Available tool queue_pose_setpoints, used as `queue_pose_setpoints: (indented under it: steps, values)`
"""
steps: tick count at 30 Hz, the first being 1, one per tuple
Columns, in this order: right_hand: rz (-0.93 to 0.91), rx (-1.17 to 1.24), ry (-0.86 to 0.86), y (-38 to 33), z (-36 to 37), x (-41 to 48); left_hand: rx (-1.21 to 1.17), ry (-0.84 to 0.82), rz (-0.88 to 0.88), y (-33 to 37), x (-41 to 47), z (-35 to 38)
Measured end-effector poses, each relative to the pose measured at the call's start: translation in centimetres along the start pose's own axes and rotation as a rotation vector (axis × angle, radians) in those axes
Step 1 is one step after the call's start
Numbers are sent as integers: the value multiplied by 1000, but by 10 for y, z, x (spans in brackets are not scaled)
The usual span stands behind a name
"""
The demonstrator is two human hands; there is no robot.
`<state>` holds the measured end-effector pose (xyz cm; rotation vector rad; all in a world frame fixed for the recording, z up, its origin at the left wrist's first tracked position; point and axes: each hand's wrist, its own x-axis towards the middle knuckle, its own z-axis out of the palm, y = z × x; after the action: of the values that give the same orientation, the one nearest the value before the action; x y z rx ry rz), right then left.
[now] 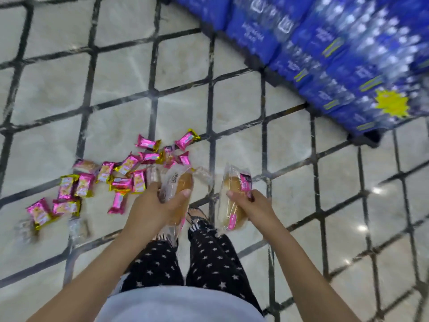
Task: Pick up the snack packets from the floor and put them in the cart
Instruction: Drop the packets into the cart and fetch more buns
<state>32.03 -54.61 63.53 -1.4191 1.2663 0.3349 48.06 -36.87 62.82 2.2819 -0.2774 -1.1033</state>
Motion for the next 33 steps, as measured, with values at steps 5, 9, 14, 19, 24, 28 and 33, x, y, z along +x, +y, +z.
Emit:
queue_pose_setpoints:
  steps: [5,9,14,19,24,28,33]
  values:
    - [46,220,183,45,5,-70,40,-142,54,13,-42,11]
    - [101,452,337,83,21,-128,167,-246,169,16,-70,8]
    - [116,680,453,119,31,-189,375,-421,306,24,-96,19]
    - [138,806,618,160,34,-229,495,-520,460,43,-128,58]
    - [160,983,741,206,38,-266,545,-629,537,61,-169,104]
    - [217,1068,826,259,33,-306,626,-674,593,70,-213,155]
    - [263,1229,944,345,25,-374,684,-759,690,62,-298,236]
